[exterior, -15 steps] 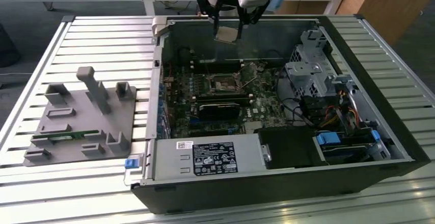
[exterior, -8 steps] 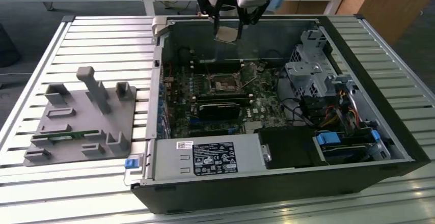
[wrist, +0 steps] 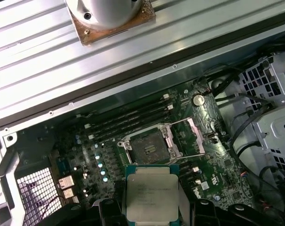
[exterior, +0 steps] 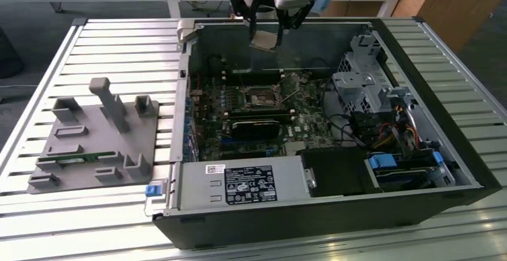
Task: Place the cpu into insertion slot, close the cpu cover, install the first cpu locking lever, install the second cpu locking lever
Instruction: 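Place the cpu into insertion slot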
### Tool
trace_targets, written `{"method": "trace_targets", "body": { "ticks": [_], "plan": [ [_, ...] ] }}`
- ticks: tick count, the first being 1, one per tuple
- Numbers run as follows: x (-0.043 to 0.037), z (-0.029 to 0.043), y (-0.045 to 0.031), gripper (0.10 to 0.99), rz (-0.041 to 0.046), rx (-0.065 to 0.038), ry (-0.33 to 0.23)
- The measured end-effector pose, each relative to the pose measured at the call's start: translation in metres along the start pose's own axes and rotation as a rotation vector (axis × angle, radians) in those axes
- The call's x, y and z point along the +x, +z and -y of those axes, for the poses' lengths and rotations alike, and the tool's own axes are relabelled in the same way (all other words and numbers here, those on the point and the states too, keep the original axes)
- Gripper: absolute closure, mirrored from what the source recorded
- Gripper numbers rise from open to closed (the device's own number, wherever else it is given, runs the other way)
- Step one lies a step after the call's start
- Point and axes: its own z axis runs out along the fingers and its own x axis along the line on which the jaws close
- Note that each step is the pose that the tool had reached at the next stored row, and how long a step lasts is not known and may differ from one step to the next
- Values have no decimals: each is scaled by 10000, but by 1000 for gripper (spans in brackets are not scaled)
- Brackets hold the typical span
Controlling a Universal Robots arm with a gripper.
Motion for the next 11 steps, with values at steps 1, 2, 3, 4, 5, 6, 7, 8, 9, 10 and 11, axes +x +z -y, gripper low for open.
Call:
{"method": "trace_targets", "body": {
  "ticks": [1, 2, 3, 4, 5, 6, 7, 8, 9, 10, 11],
  "plan": [
    [0, 0, 0, 553, 3, 0, 38],
    [0, 0, 0, 553, 6, -1, 73],
    [0, 0, 0, 553, 10, -2, 109],
    [0, 0, 0, 553, 13, -3, 146],
    [0, 0, 0, 553, 17, -4, 186],
    [0, 0, 0, 553, 21, -5, 228],
    [0, 0, 0, 553, 25, -6, 271],
    [0, 0, 0, 553, 28, -7, 317],
    [0, 0, 0, 553, 32, -8, 362],
    [0, 0, 0, 553, 37, -9, 405],
    [0, 0, 0, 553, 40, -10, 451]
  ]
}}
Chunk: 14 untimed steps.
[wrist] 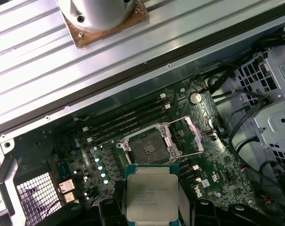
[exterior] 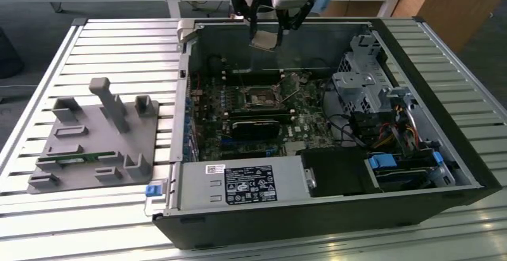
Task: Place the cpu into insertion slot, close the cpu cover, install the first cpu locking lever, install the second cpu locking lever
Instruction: 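Place the cpu into insertion slot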
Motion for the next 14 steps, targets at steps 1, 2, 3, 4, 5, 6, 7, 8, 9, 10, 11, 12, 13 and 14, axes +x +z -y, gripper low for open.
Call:
{"method": "trace_targets", "body": {
  "ticks": [1, 2, 3, 4, 5, 6, 7, 8, 9, 10, 11, 12, 13, 14],
  "plan": [
    [0, 0, 0, 553, 4, -1, 44],
    [0, 0, 0, 553, 8, -1, 89],
    [0, 0, 0, 553, 12, -2, 134],
    [0, 0, 0, 553, 16, -3, 178],
    [0, 0, 0, 553, 20, -4, 224],
    [0, 0, 0, 553, 24, -6, 267],
    [0, 0, 0, 553, 28, -6, 308],
    [0, 0, 0, 553, 31, -7, 349],
    [0, 0, 0, 553, 35, -7, 391],
    [0, 0, 0, 553, 39, -9, 432],
    [0, 0, 0, 553, 43, -9, 476],
    [0, 0, 0, 553, 46, -10, 516],
    [0, 0, 0, 553, 50, -10, 557],
    [0, 0, 0, 553, 54, -11, 598]
  ]
}}
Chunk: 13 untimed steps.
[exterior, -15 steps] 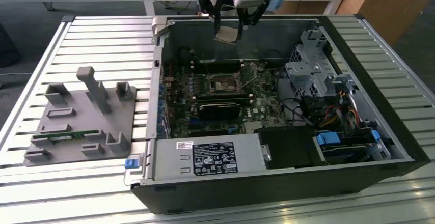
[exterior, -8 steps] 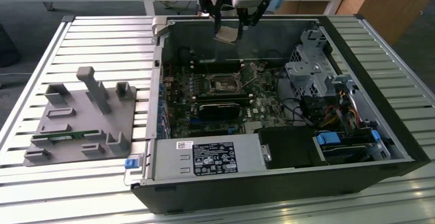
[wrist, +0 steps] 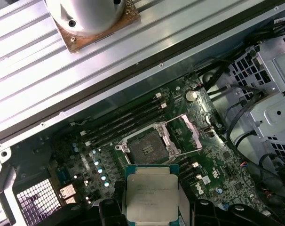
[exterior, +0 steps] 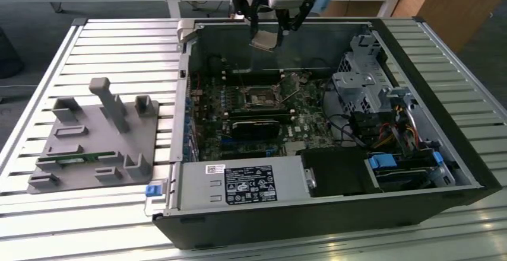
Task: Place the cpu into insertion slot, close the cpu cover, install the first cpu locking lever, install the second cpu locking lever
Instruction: 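Place the cpu into insertion slot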
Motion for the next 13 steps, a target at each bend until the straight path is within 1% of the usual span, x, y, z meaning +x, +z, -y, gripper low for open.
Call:
{"method": "trace_targets", "body": {
  "ticks": [13],
  "plan": [
    [0, 0, 0, 553, 47, -10, 529]
  ]
}}
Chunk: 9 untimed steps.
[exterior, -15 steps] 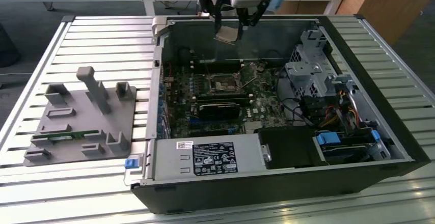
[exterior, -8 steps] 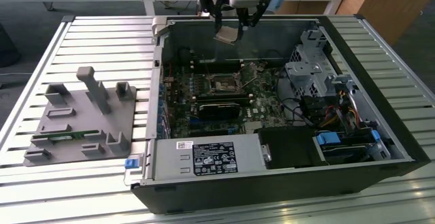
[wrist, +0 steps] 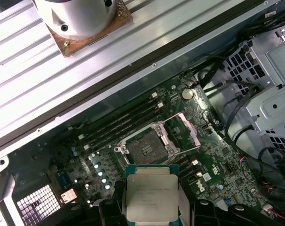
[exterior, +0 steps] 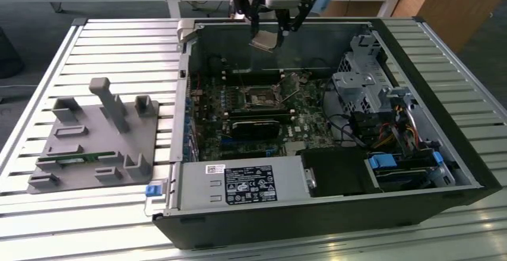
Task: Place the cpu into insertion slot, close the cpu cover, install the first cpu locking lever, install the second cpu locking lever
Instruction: 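Place the cpu into insertion slot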
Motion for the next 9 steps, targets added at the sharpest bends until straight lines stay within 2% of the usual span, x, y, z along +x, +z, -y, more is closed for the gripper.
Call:
{"method": "trace_targets", "body": {
  "ticks": [9],
  "plan": [
    [0, 0, 0, 553, 33, -7, 367]
  ]
}}
